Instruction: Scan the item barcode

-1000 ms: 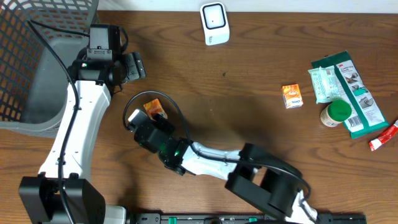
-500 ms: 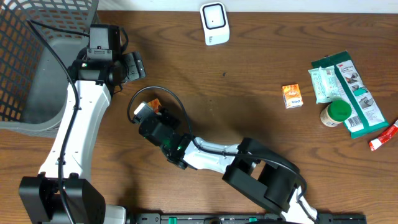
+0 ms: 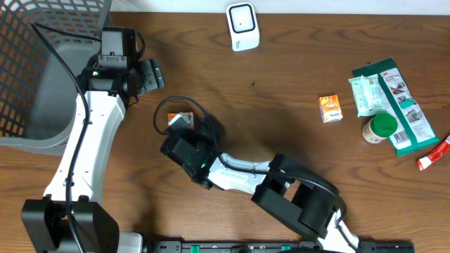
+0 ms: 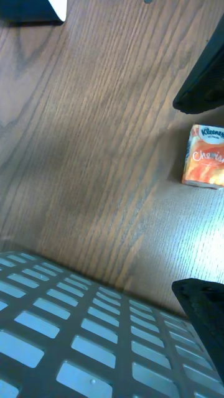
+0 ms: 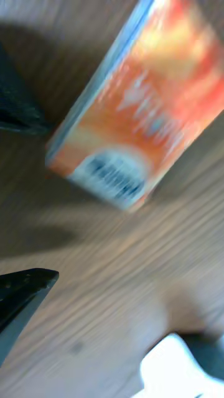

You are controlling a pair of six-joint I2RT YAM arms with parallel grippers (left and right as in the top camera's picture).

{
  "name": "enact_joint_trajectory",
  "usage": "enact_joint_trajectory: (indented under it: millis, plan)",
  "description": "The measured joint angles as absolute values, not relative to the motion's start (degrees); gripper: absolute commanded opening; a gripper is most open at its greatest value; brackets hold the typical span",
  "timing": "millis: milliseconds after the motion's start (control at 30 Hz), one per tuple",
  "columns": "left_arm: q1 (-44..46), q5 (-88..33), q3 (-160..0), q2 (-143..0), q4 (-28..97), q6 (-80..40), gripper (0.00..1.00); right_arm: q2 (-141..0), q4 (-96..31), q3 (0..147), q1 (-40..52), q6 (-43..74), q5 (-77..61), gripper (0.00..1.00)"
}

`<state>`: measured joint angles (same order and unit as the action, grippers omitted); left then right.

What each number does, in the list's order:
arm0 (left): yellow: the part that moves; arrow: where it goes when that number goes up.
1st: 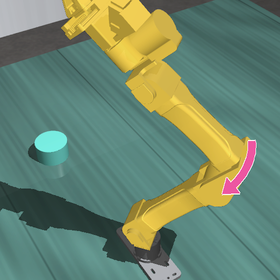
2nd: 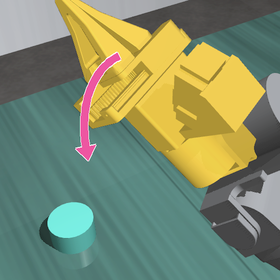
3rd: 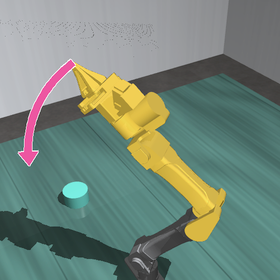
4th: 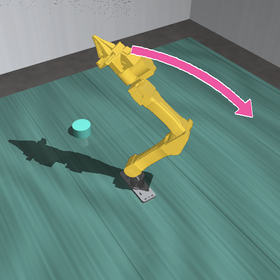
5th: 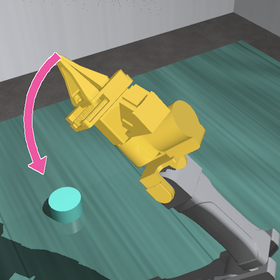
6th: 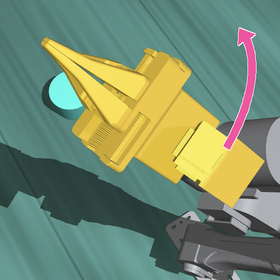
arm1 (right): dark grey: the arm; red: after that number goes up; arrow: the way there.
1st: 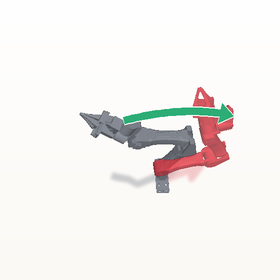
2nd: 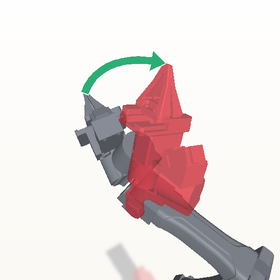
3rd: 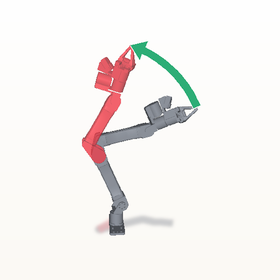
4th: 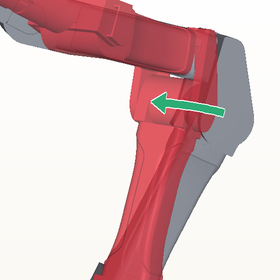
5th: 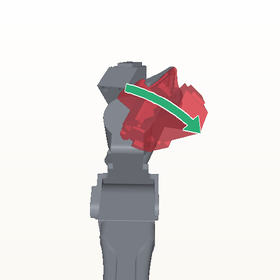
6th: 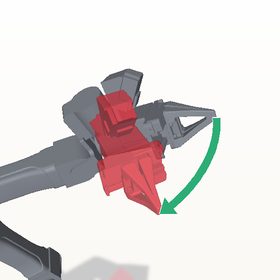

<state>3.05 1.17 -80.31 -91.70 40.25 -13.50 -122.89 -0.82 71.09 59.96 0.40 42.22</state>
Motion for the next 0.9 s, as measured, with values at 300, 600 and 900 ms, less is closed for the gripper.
enact_joint_trajectory:
  millis: [300, 600, 900]
  plan:
    - [3.0, 1.2, -80.3, -91.7, 40.2, -13.5, 0.86, -115.8, -10.2, 71.0, 54.6, 3.6, 28.2, 0.93]
    - [3.0, 1.2, -80.3, -91.7, 40.2, -13.5, 0.86, -114.5, -6.3, 71.1, 43.7, 9.4, -5.8, 0.75]
    - [3.0, 1.2, -80.3, -91.7, 40.2, -13.5, 0.86, -114.5, 2.3, 71.2, 46.9, 13.8, -10.0, 0.73]
